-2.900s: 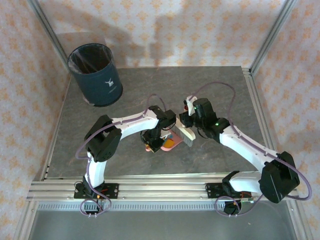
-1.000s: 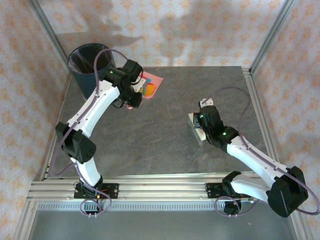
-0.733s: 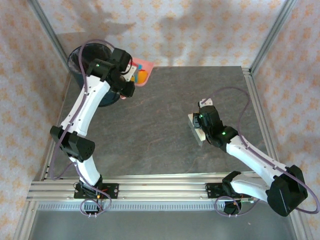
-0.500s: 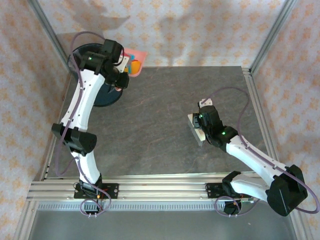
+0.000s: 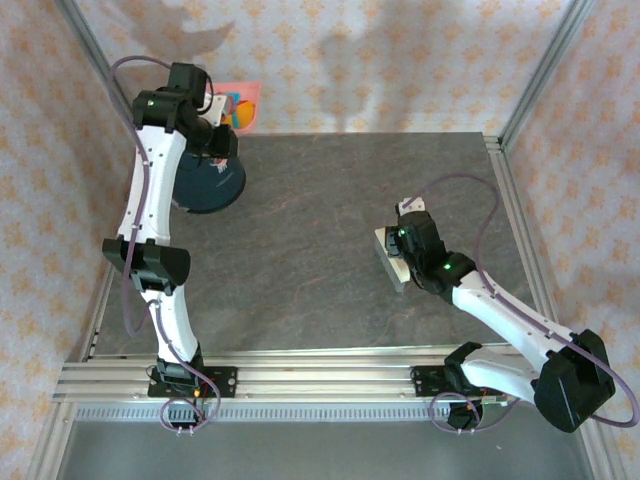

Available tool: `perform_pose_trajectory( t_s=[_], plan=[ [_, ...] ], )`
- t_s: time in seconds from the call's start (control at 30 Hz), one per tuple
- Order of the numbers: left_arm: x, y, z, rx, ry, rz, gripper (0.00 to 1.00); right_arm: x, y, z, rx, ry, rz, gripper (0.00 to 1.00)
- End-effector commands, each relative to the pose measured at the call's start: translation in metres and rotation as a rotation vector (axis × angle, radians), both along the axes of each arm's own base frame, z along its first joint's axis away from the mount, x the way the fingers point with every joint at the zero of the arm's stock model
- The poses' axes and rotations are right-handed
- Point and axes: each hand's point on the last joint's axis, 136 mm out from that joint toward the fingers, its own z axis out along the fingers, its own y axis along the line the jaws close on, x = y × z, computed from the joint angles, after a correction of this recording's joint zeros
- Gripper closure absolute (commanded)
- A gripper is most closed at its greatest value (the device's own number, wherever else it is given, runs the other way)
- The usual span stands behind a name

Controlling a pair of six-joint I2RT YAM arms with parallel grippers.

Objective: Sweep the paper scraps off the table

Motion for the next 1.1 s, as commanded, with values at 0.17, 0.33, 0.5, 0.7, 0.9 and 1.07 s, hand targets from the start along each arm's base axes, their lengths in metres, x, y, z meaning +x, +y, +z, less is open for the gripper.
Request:
perform_pose_trajectory(
  t_s=[0.17,0.33,0.5,0.7,0.9,1.07],
  plan=[
    [0.018,0.005,0.021,-0.235,-0.067,0.083,1.0,0.001,-0.001,0.006,0.019,-0.003,-0.023,1.0],
    [0.032,0.011,0.028,-0.377,-0.092,0.136,1.0,0.0,-0.002,0.005,0.017,0.002,-0.025,1.0],
    [0.042,0.01,0.036,-0.478,-0.114,0.157,1.0,0.0,-0.002,0.005,0.019,0.005,-0.028,1.0],
    [0.054,0.011,0.044,-0.618,-0.138,0.199,1.0,0.0,-0.002,0.003,0.017,0.008,-0.03,1.0],
    [0.068,0.017,0.044,-0.735,-0.152,0.258,1.0,0.0,-0.003,0.003,0.018,0.008,-0.032,1.0],
    [0.067,0.014,0.06,-0.809,-0.178,0.252,1.0,-0.001,-0.003,0.005,0.015,0.005,-0.033,1.0]
  ],
)
